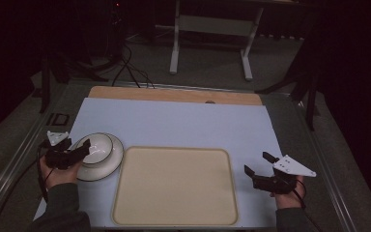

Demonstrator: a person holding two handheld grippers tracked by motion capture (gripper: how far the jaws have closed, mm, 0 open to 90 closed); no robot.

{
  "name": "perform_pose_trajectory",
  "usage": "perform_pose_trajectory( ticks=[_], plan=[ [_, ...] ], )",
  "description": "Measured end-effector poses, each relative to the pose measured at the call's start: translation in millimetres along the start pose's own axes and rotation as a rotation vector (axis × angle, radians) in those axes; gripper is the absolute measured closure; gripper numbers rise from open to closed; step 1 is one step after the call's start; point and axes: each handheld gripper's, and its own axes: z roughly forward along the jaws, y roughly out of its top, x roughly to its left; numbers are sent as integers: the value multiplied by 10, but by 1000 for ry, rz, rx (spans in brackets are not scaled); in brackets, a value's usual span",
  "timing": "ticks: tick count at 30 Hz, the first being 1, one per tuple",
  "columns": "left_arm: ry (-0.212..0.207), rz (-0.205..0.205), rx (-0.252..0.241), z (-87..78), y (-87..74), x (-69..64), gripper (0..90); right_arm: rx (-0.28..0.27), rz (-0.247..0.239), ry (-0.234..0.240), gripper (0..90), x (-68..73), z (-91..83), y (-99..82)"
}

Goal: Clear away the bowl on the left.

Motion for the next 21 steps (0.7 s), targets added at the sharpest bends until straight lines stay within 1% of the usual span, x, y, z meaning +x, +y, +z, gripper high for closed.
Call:
perform_pose_trajectory(
  ticks=[5, 8, 10, 11, 13, 15, 17, 18, 21],
  plan=[
    [-10, -9, 18, 29, -7, 16, 398, -1, -2, -1, 143, -2, -5, 1],
    [-20, -11, 48, 62, -16, 25, 422, -4, -1, -1, 143, -6, -7, 2],
    [-26, -20, 71, 83, -22, 34, 438, -5, -3, -1, 143, -5, -8, 2],
    [-36, -31, 72, 93, -32, 40, 448, -5, -3, -1, 143, -5, -8, 2],
    [-37, -37, 95, 112, -42, 56, 474, -6, -3, -1, 143, -5, -8, 3],
    [-52, -50, 101, 119, -49, 72, 496, -6, -3, -2, 143, -6, -9, 3],
    [-57, -55, 106, 120, -50, 75, 517, -7, -3, -2, 143, -6, -9, 3],
    [-67, -59, 115, 126, -52, 78, 517, -7, -2, -2, 143, -6, -10, 3],
    [-80, -63, 136, 140, -57, 80, 559, -7, -4, -2, 143, -4, -11, 4]
  ],
)
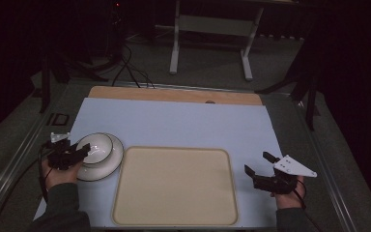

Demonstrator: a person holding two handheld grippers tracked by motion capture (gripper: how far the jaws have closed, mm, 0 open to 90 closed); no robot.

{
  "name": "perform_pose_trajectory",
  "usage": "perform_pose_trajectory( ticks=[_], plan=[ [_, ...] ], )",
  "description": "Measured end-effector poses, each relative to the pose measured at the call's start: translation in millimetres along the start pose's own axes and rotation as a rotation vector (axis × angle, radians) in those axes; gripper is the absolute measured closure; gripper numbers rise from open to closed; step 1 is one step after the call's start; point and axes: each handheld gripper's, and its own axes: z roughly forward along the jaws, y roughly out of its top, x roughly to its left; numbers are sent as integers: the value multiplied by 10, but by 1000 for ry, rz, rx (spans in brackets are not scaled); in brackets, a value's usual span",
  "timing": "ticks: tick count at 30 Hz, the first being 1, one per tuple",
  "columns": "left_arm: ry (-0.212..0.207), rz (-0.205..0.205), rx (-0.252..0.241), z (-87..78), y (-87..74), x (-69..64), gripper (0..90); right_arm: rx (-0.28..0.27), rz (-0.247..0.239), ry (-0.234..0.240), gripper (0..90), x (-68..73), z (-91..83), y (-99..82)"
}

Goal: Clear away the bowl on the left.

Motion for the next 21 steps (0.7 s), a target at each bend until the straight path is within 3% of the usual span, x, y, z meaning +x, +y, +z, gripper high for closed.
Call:
perform_pose_trajectory(
  ticks=[8, 21],
  plan=[
    [-10, -31, 52, 22, 1, 28, 619, -2, 1, 1, 143, 0, 1, 0],
    [-18, -58, 106, 77, -2, 52, 642, 0, -1, 2, 143, 0, 4, -1]
  ],
)
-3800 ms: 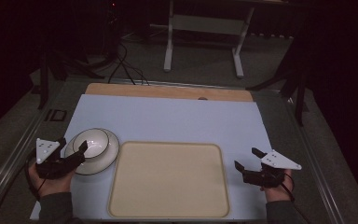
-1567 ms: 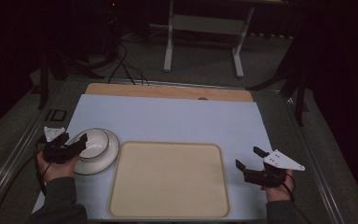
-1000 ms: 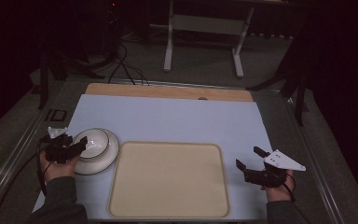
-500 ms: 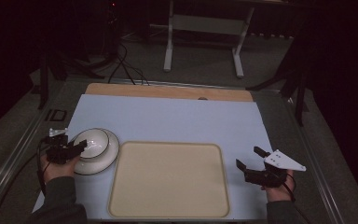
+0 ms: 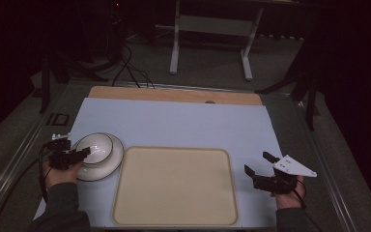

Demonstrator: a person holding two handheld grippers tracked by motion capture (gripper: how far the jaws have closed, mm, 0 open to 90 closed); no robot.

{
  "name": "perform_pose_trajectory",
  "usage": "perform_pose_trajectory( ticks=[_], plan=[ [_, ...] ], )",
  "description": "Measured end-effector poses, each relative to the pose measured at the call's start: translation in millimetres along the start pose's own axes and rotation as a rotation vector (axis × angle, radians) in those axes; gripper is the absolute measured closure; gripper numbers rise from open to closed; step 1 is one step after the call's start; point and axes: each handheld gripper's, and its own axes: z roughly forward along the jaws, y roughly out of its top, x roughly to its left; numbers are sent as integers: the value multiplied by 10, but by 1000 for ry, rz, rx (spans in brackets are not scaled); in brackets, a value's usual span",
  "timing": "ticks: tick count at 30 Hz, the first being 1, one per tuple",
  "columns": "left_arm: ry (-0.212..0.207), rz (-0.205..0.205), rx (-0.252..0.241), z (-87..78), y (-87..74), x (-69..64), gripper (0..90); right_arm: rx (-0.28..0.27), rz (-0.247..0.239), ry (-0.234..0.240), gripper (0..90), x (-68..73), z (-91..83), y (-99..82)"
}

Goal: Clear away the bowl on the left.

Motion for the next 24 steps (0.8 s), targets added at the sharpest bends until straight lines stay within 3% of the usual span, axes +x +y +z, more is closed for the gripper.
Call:
perform_pose_trajectory(
  ticks=[7, 15, 24],
  plan=[
    [-13, -24, 13, 20, 3, 24, 658, -1, 1, -1, 143, -1, -2, 1],
    [-32, -87, 18, 13, -1, 96, 719, -1, 1, 0, 143, -2, -4, 1],
    [-54, -112, 41, 19, 16, 118, 766, -2, 1, -2, 143, -3, -5, 2]
  ],
)
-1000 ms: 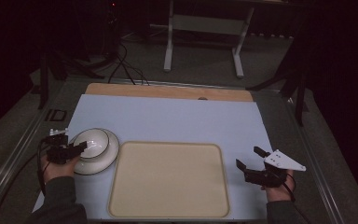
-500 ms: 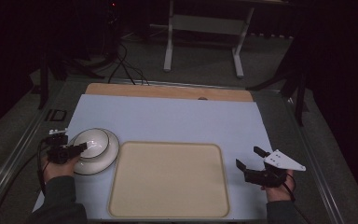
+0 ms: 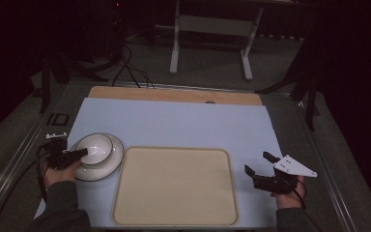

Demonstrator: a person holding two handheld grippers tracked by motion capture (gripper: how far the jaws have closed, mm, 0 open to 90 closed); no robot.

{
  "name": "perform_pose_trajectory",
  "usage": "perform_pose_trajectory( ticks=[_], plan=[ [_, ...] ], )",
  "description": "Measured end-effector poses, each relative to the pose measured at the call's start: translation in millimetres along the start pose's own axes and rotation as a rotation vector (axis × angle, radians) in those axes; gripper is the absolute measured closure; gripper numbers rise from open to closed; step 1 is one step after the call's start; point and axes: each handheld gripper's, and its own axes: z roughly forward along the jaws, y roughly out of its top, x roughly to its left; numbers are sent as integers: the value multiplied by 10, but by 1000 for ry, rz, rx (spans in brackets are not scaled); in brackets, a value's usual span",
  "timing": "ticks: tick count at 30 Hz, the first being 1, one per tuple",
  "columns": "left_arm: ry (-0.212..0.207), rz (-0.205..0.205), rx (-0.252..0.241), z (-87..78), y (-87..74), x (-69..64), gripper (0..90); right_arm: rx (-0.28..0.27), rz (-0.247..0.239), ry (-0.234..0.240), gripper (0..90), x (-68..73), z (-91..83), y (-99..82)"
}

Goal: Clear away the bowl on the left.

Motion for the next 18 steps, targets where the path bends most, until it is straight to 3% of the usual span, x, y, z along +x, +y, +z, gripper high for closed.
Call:
perform_pose_trajectory(
  ticks=[7, 18],
  plan=[
    [-36, -20, 23, 4, 11, 22, 798, -3, 4, -3, 143, -13, -4, 1],
    [-23, -2, 34, -3, 18, 12, 807, -13, 20, -13, 143, -55, -22, 1]
  ],
)
